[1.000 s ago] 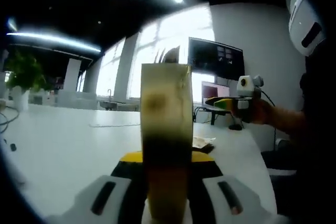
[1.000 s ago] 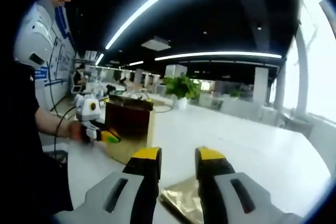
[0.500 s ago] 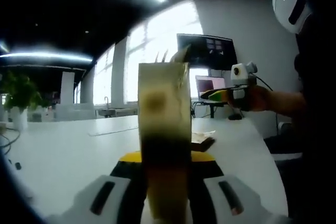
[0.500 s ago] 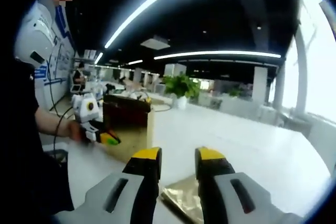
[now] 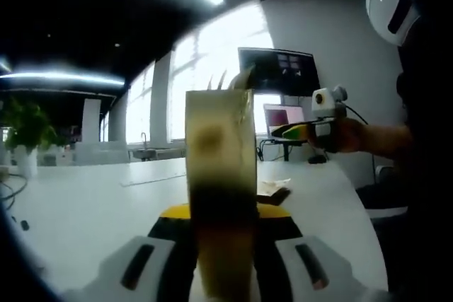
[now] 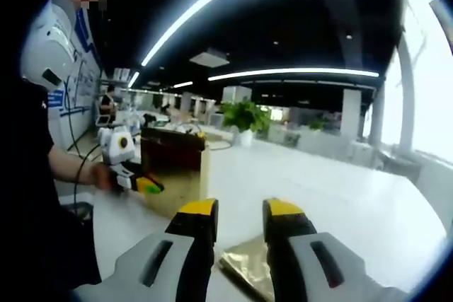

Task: Extract single mask from mask box in order stack masks on table

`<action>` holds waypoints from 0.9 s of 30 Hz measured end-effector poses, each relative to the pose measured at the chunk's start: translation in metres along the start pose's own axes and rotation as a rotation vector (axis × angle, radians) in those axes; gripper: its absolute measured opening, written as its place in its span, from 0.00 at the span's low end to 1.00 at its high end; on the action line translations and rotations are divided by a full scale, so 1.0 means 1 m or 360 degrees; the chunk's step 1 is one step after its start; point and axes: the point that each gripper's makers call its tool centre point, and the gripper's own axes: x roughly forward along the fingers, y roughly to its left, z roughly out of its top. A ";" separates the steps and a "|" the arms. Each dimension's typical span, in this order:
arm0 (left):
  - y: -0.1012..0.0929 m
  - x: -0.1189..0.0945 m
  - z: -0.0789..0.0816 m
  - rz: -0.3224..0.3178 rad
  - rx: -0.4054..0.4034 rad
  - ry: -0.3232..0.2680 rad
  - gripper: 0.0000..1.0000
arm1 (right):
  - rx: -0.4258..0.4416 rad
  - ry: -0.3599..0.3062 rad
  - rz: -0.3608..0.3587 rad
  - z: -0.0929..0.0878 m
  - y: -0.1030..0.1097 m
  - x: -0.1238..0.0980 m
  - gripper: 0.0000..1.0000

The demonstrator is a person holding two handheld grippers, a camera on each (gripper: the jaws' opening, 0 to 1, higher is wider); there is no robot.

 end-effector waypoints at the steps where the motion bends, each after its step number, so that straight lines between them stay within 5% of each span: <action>1: 0.000 0.000 0.002 0.0001 -0.0009 -0.0013 0.32 | -0.0001 0.0002 -0.0001 0.000 0.000 0.000 0.23; 14: -0.001 -0.001 0.005 0.0005 0.0030 -0.0043 0.31 | 0.0006 -0.0070 0.0047 0.016 0.000 -0.006 0.22; 27: -0.001 -0.003 0.010 0.0003 0.0039 -0.0079 0.32 | -0.0138 -0.0061 0.0136 0.044 0.007 0.004 0.22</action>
